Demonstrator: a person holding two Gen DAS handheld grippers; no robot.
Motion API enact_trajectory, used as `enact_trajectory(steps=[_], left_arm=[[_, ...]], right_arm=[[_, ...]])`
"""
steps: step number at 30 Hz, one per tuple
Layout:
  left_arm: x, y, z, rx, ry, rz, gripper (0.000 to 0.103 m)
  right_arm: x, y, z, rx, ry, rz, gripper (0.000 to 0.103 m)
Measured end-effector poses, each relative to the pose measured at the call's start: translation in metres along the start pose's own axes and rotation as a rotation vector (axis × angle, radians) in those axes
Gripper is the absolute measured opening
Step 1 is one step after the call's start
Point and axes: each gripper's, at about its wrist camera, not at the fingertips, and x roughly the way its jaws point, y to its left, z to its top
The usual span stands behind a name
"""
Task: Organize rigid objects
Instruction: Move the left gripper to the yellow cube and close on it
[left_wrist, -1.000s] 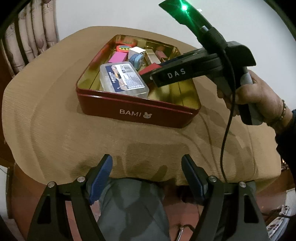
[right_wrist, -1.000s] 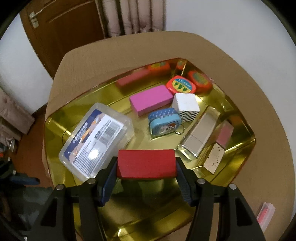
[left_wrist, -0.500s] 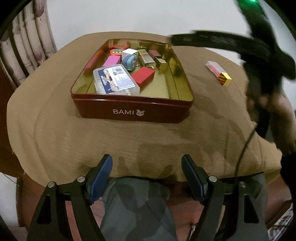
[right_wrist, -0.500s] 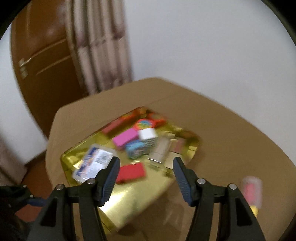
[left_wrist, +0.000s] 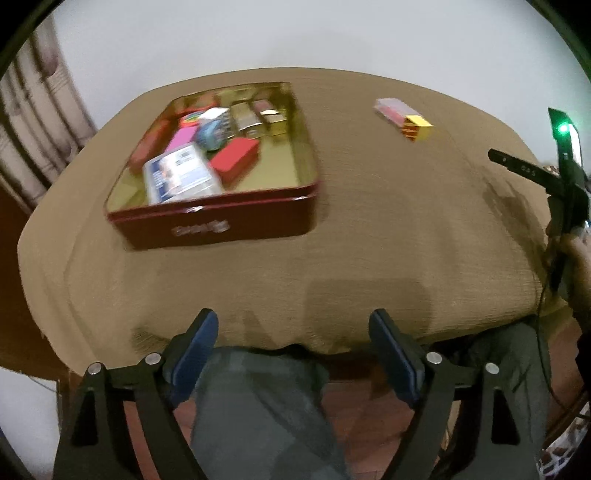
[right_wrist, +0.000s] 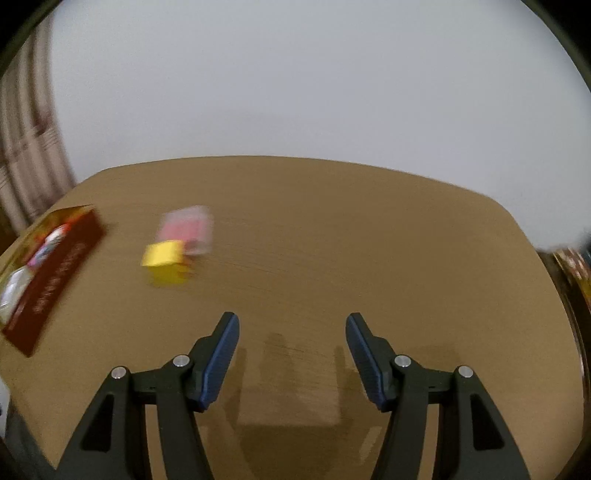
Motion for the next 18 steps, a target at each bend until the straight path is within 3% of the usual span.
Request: enact_trajectory(steps=[2, 5, 6, 10, 18], left_arm=[[0.0, -0.013, 0.008, 0.02, -0.002, -0.015, 0.08], [0.0, -0.038, 0.03, 0.061, -0.022, -0.044, 0.082], [0.0, -0.047, 0.04, 0.076, -0.034, -0.059, 0.087], [0.012, -0.074, 0.078, 0.111, -0.069, -0.076, 0.088], [0.067, -0.112, 0.151, 0.063, 0.024, -0.101, 0.088]], right_arm=[[0.006, -0.018, -0.004, 0.045, 0.004, -0.045, 0.062], [0.006, -0.037, -0.004, 0.135, -0.014, -0.015, 0.062], [0.006, -0.037, -0.005, 0.146, -0.02, -0.008, 0.062], [0.004, -0.044, -0.005, 0.162, -0.028, 0.025, 0.062], [-0.009, -0.056, -0.01, 0.195, -0.08, 0.112, 0.069]])
